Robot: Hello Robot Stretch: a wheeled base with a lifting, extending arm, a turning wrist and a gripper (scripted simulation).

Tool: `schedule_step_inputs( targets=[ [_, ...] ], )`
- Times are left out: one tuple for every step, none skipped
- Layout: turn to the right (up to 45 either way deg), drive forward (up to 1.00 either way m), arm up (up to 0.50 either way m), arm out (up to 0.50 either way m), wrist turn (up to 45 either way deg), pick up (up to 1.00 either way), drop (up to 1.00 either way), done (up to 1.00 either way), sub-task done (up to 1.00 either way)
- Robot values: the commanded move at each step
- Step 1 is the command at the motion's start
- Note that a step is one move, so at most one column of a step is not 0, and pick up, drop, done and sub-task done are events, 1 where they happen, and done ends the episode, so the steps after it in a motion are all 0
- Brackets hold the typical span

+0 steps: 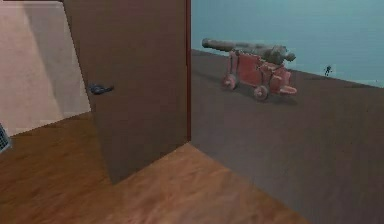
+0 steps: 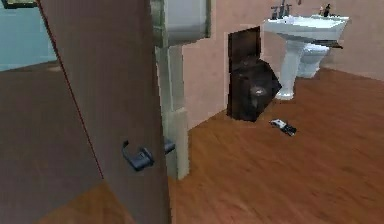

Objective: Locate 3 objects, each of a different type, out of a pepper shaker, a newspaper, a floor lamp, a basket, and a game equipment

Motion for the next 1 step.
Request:
schedule_step_inputs(
  targets=[
    [0.0, 0.3, 0.0, 0.0, 0.0, 0.0, 0.0, 0.0, 0.0]
  ],
)
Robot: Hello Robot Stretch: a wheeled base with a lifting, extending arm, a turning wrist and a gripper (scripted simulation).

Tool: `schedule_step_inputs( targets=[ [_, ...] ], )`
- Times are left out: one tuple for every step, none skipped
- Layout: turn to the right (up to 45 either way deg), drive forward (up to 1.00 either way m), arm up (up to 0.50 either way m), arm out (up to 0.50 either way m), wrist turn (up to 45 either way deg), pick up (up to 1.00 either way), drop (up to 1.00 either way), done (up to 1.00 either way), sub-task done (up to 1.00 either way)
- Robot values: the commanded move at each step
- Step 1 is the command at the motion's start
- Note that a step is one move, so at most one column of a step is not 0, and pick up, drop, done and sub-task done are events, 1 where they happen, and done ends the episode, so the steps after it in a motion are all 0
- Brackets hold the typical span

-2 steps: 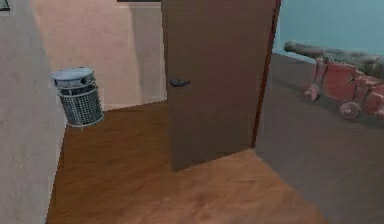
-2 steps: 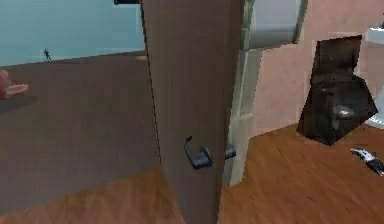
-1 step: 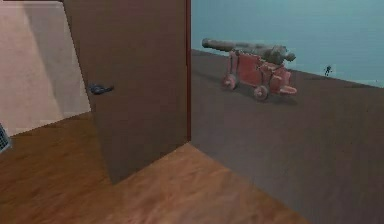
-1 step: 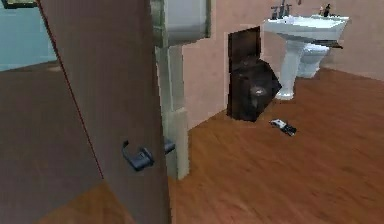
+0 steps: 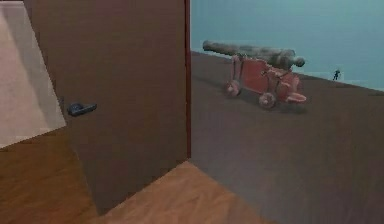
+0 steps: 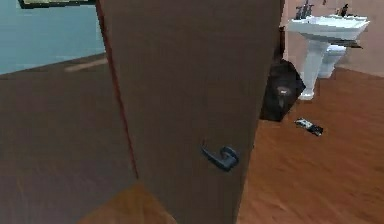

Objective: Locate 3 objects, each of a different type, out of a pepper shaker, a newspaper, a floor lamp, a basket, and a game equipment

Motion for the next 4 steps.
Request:
schedule_step_inputs(
  targets=[
    [12.0, 0.0, 0.0, 0.0, 0.0, 0.0, 0.0, 0.0, 0.0],
    [0.0, 1.0, 0.0, 0.0, 0.0, 0.0, 0.0, 0.0, 0.0],
    [3.0, 0.0, 0.0, 0.0, 0.0, 0.0, 0.0, 0.0, 0.0],
    [0.0, 0.95, 0.0, 0.0, 0.0, 0.0, 0.0, 0.0, 0.0]
  ],
)
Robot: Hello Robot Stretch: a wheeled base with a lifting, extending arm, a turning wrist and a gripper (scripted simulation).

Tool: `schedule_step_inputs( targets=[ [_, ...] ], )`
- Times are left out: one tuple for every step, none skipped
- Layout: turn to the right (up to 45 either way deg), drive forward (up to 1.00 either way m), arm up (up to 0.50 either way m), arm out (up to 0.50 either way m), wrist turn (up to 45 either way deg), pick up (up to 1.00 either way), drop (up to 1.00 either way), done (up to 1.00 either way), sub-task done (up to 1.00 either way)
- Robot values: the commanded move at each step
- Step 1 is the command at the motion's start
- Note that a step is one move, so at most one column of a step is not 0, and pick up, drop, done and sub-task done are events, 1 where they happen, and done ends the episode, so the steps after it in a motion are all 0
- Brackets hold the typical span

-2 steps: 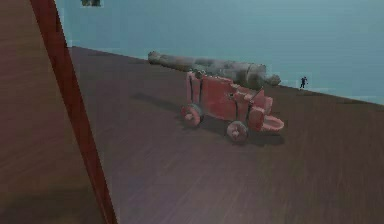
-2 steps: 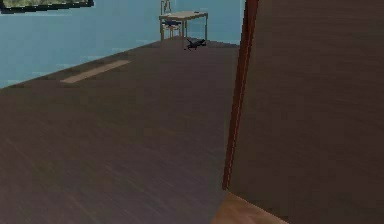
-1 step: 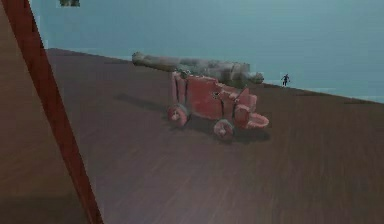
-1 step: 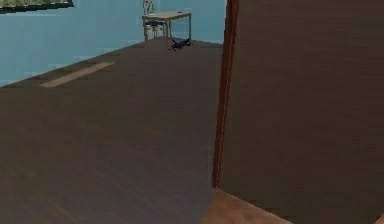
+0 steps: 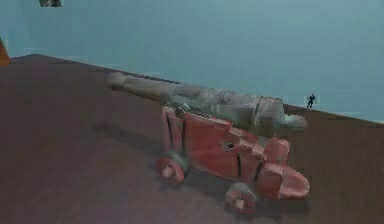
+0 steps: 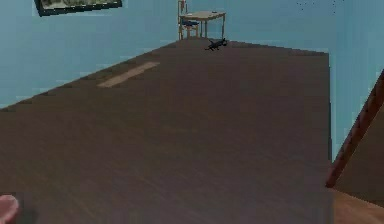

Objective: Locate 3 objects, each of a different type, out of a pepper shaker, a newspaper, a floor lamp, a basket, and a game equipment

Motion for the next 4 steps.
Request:
schedule_step_inputs(
  targets=[
    [27.0, 0.0, 0.0, 0.0, 0.0, 0.0, 0.0, 0.0, 0.0],
    [0.0, 0.05, 0.0, 0.0, 0.0, 0.0, 0.0, 0.0, 0.0],
    [-45.0, 0.0, 0.0, 0.0, 0.0, 0.0, 0.0, 0.0, 0.0],
    [-42.0, 0.0, 0.0, 0.0, 0.0, 0.0, 0.0, 0.0, 0.0]
  ],
)
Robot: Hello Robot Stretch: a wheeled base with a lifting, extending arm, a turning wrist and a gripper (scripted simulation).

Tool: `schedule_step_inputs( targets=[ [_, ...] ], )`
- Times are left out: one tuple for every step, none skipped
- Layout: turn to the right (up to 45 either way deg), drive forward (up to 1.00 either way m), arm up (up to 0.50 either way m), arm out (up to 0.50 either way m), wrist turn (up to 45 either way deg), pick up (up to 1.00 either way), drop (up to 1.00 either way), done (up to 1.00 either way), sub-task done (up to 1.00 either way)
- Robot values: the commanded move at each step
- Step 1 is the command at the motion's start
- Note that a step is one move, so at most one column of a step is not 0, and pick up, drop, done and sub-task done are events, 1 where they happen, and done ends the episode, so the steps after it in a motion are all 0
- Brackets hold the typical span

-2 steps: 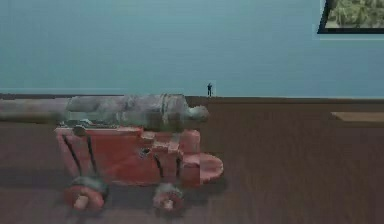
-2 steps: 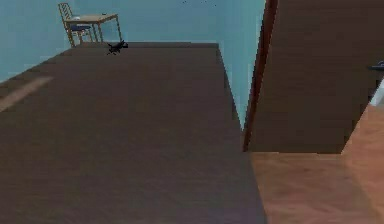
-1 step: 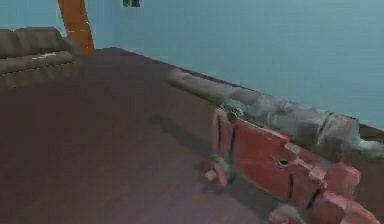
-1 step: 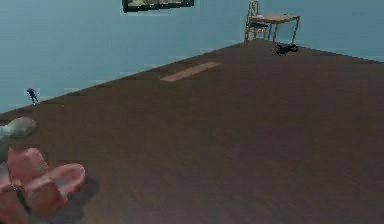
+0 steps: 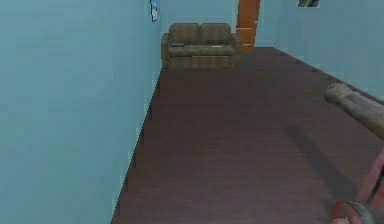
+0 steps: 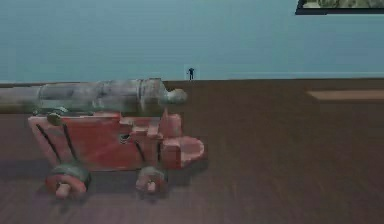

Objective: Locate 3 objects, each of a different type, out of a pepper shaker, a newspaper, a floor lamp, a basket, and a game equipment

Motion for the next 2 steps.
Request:
schedule_step_inputs(
  targets=[
    [0.0, 1.0, 0.0, 0.0, 0.0, 0.0, 0.0, 0.0, 0.0],
    [0.0, 1.0, 0.0, 0.0, 0.0, 0.0, 0.0, 0.0, 0.0]
  ],
)
